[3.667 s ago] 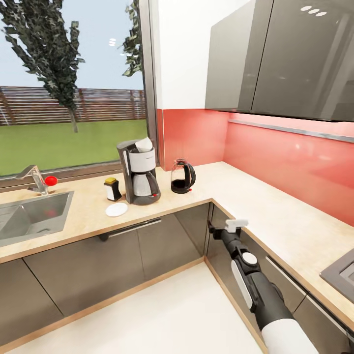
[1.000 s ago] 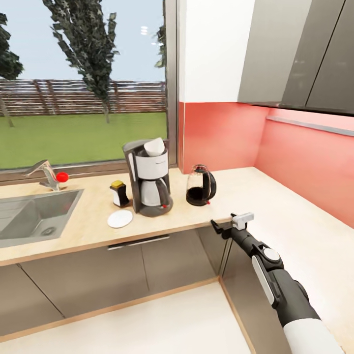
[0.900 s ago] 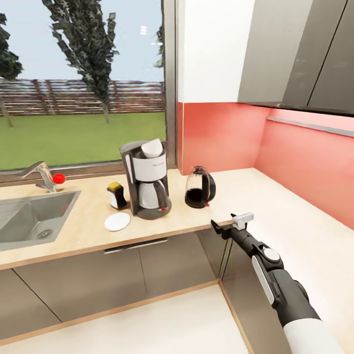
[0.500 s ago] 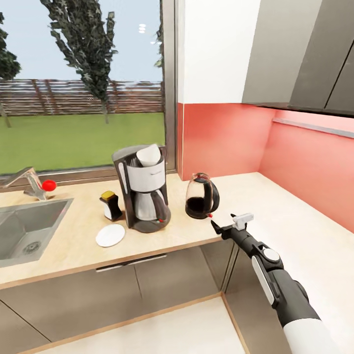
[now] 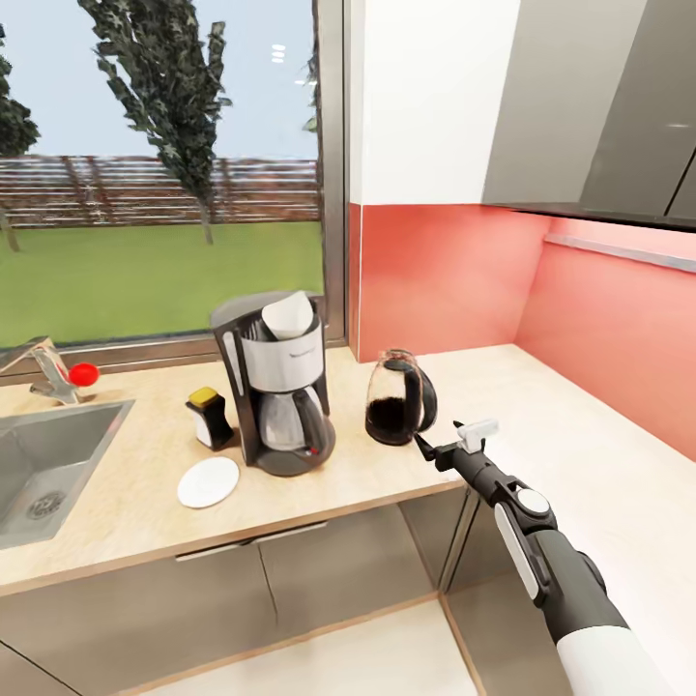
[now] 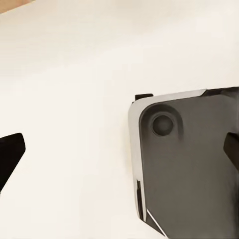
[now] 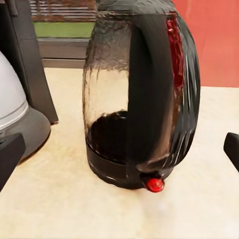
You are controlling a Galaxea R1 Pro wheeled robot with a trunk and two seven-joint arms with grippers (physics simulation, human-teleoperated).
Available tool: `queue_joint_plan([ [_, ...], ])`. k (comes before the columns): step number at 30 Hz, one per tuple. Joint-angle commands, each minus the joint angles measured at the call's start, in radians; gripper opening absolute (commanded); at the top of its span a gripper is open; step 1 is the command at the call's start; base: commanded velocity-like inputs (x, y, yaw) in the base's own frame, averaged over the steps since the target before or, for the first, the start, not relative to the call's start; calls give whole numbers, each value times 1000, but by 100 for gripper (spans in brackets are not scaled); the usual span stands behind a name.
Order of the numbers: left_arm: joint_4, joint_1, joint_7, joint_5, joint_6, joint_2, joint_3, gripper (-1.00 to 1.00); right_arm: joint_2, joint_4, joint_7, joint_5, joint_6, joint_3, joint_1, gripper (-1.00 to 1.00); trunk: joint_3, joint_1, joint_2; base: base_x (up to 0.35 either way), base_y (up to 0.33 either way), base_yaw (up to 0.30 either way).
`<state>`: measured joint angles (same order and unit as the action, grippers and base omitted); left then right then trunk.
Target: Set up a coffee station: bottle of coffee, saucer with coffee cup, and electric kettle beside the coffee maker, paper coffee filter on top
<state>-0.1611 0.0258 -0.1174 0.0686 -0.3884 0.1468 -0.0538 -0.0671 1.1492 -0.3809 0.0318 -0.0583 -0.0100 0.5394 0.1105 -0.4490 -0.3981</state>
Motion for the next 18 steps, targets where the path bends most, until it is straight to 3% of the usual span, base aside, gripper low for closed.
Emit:
queue_joint_plan([
  [1, 0, 0, -4, 8, -1, -2, -6, 100, -1, 1, -2, 3, -6, -1, 1, 100, 2, -1, -2, 329, 0, 0],
  [6, 0, 0, -4, 8, -1, -4, -6, 100, 0, 3, -2, 3, -6, -1, 1, 100, 2, -1, -2, 245, 0, 0],
  [18, 0, 0, -4, 8, -1, -4, -6, 100, -1, 4, -2, 3, -6, -1, 1, 100, 2, -1, -2, 36, 0, 0],
])
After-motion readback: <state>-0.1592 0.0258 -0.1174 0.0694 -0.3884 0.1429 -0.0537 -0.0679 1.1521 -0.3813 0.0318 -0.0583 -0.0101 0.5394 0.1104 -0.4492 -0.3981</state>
